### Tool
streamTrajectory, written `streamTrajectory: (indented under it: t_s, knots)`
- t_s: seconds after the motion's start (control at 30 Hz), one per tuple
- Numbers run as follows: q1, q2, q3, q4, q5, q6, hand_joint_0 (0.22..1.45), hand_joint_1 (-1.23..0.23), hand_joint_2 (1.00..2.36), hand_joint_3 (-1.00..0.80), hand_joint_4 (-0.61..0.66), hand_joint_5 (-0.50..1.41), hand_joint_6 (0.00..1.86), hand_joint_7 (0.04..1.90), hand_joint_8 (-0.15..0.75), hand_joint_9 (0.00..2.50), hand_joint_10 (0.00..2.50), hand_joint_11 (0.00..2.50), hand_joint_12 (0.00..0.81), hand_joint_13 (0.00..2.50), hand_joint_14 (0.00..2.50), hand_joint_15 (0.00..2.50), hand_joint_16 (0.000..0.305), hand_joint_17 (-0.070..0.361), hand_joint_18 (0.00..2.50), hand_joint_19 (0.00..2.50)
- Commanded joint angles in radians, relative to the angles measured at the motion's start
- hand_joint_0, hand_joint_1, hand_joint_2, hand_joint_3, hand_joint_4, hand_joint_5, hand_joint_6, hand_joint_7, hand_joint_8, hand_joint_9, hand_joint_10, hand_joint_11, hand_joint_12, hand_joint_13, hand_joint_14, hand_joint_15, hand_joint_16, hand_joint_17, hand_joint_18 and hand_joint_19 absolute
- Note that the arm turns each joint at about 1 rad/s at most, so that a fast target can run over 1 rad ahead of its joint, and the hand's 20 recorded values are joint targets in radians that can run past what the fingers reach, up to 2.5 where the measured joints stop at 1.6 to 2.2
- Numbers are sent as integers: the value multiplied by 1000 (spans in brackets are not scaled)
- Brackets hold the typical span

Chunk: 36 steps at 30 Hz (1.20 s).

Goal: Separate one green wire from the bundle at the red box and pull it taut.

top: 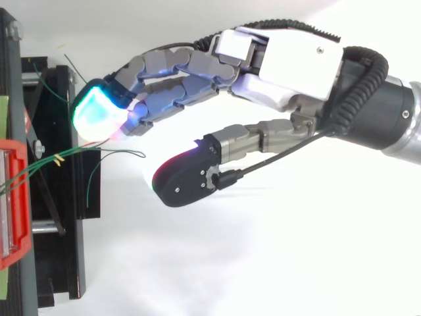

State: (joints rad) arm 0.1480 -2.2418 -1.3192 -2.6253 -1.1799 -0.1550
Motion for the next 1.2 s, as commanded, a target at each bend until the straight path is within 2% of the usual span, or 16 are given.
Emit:
streamTrajectory:
  t_s: [0.0,0.07,0.1,0.17,0.27,0.37,0.63,0.77,0.87,1.1,1.17]
  knots:
    - [1,-1,0,2,0,-8,539,-597,1006,-433,290,-185,502,756,280,698,11,323,352,569,10,269,56,126,470,241]
    - [-1,-2,0,-2,0,-12,539,-596,1006,-433,293,-185,502,757,279,699,11,315,352,570,10,269,56,126,479,245]
    - [-2,-21,3,-13,2,-23,539,-596,1007,-431,290,-185,502,754,279,701,11,324,353,576,10,270,56,125,483,252]
    - [-7,-62,38,-24,2,-26,539,-595,1006,-433,295,-183,502,759,281,707,13,317,355,582,9,264,56,125,487,252]
    - [-10,-84,61,-27,-1,-24,539,-592,1006,-432,296,-181,502,761,280,715,13,321,354,589,10,269,56,125,492,255]
    - [-16,-91,80,-27,-4,-27,540,-590,1006,-433,300,-176,502,764,282,724,13,321,351,594,11,270,56,125,501,271]
    - [-21,-93,81,-35,-17,-78,542,-586,1007,-433,346,-156,502,779,293,764,11,323,350,642,10,282,55,123,541,290]
    - [-21,-93,81,-35,-20,-80,544,-585,1006,-433,345,-153,503,791,294,782,11,326,351,668,11,293,55,123,560,304]
    - [-21,-91,83,-32,-35,-80,548,-580,1007,-431,355,-146,503,800,297,800,11,329,348,682,11,301,55,123,578,306]
    - [-21,-91,83,-30,-37,-80,567,-569,1007,-428,383,-123,503,855,289,843,12,325,344,718,11,309,53,120,615,312]
    - [-21,-91,94,-36,-38,-80,572,-569,1007,-425,376,-116,503,880,288,853,12,334,341,731,12,312,53,118,627,328]
